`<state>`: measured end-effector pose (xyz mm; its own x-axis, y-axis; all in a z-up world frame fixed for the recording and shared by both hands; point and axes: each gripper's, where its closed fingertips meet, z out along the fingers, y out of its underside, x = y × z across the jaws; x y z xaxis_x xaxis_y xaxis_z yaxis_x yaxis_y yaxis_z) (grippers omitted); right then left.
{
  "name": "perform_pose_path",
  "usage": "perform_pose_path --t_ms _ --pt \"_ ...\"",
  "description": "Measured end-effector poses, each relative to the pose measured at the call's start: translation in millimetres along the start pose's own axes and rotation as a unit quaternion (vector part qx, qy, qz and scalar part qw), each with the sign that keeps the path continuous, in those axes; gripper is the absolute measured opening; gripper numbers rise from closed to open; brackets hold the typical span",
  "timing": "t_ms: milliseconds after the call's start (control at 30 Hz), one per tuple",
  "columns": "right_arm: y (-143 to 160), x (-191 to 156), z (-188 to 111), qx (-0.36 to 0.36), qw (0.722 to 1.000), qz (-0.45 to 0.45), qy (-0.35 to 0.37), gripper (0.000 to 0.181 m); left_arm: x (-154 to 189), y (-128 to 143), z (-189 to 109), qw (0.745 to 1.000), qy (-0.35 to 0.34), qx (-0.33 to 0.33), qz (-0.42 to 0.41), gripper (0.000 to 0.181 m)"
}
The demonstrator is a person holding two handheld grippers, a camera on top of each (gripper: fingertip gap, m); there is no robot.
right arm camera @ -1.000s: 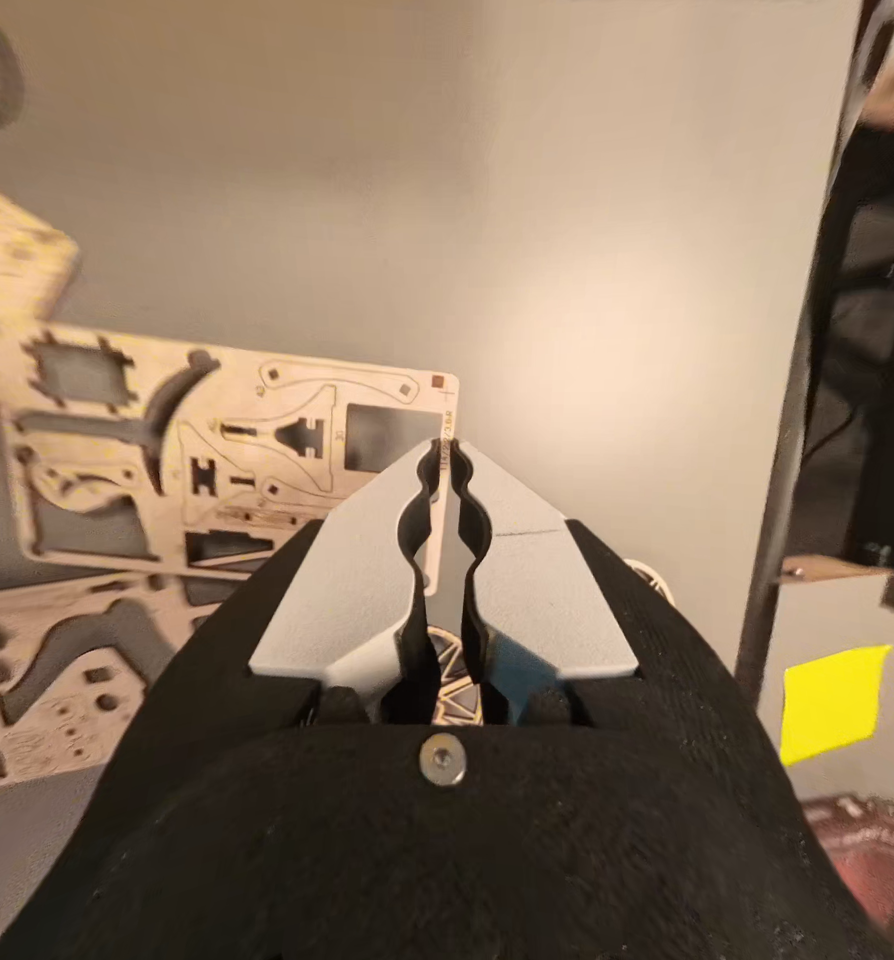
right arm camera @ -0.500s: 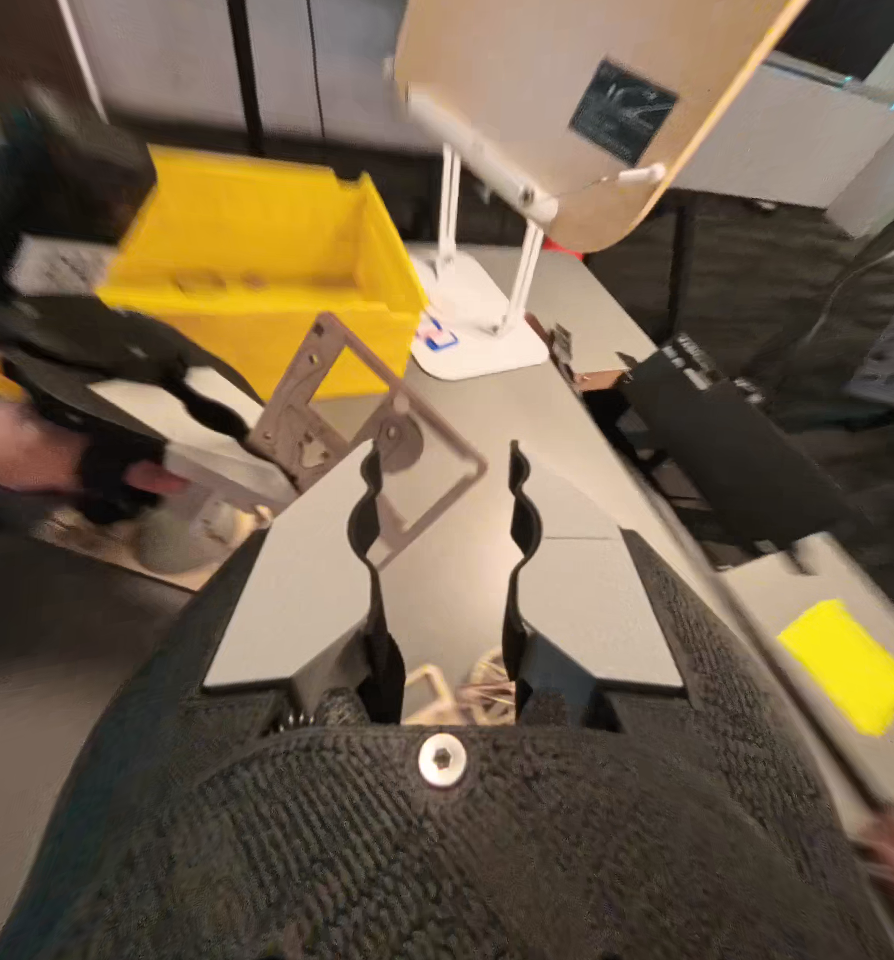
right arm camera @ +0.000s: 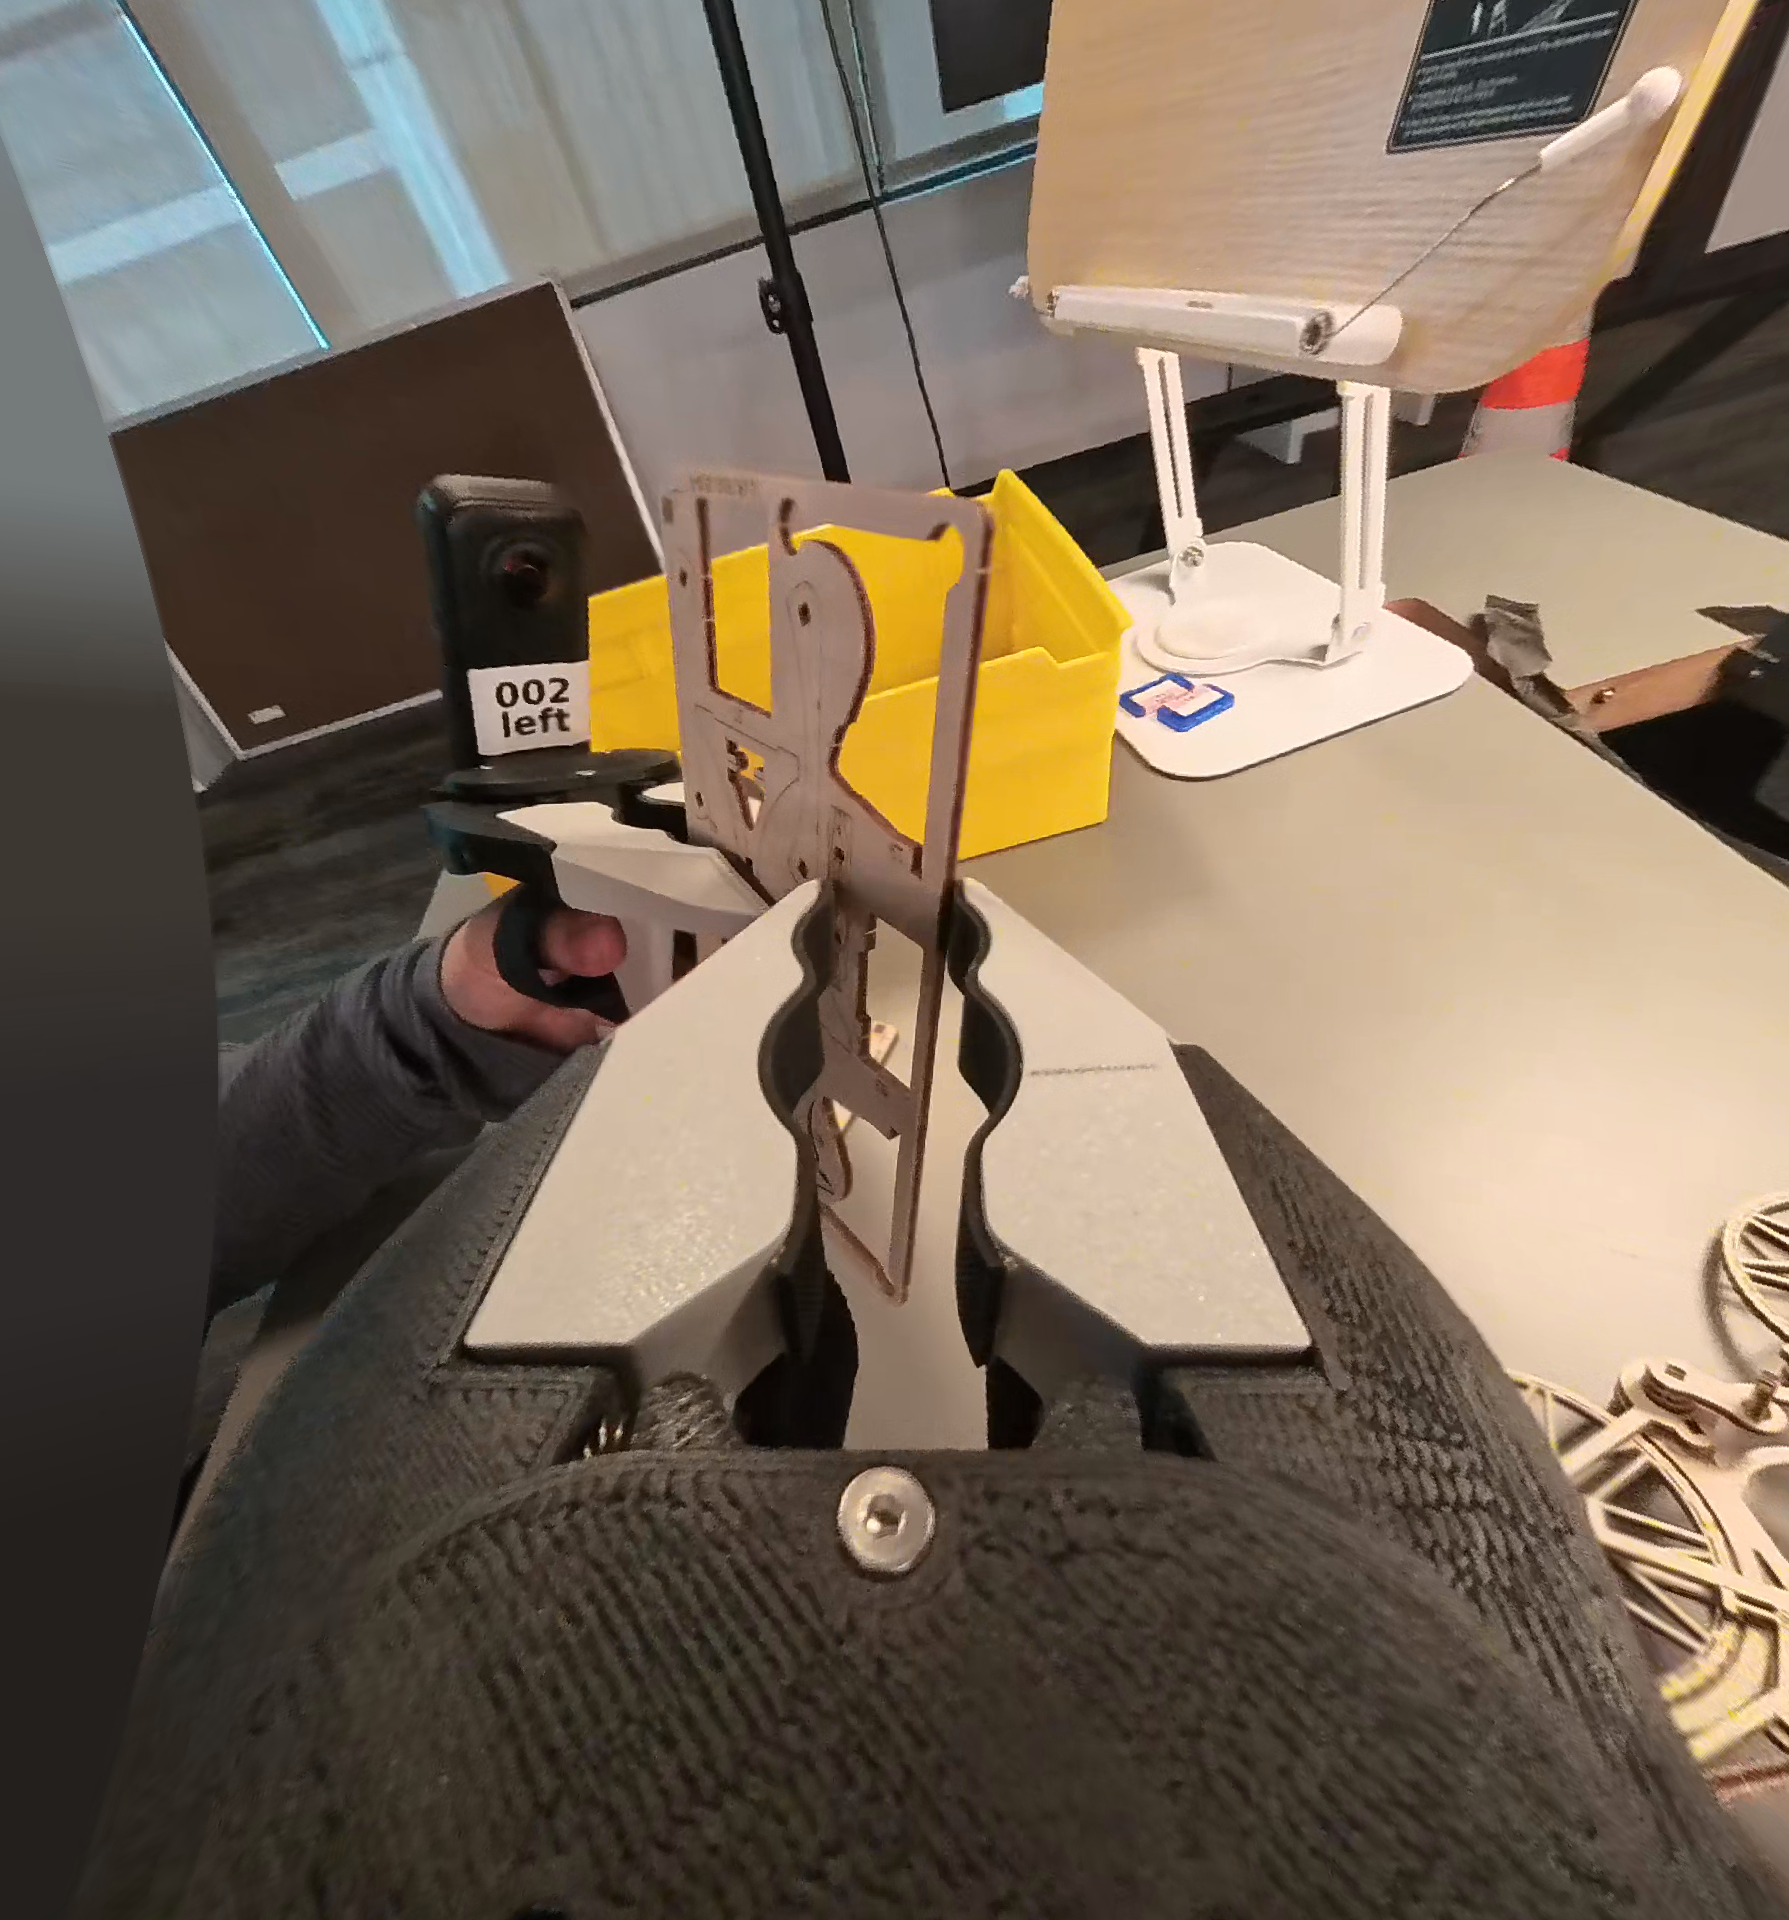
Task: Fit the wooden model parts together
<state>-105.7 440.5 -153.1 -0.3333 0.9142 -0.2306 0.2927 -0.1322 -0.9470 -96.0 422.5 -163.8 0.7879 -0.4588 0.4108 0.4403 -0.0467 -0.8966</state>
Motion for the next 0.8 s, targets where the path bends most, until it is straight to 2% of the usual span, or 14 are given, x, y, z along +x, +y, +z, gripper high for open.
perform_pose_path --t_ms 233,333,667,800 --pt "0.7 0.6 -0.5 -0.001 1.000 -0.011 0.016 0.017 0.3 0.6 0.0 0.999 -0.027 -0.005 0.033 0.001" --pt "0.8 1.5 -1.3 0.012 0.998 -0.024 0.049 0.018 -0.3 0.6 0.2 0.995 -0.061 -0.010 0.085 0.001" --pt "8.1 8.2 -7.5 0.053 0.988 -0.050 0.137 0.020 2.1 8.8 4.9 0.986 -0.087 -0.030 0.137 0.001" --pt "7.8 14.5 -10.9 0.094 0.976 -0.046 0.191 0.023 2.7 11.6 8.6 0.978 -0.109 -0.047 0.170 0.001"
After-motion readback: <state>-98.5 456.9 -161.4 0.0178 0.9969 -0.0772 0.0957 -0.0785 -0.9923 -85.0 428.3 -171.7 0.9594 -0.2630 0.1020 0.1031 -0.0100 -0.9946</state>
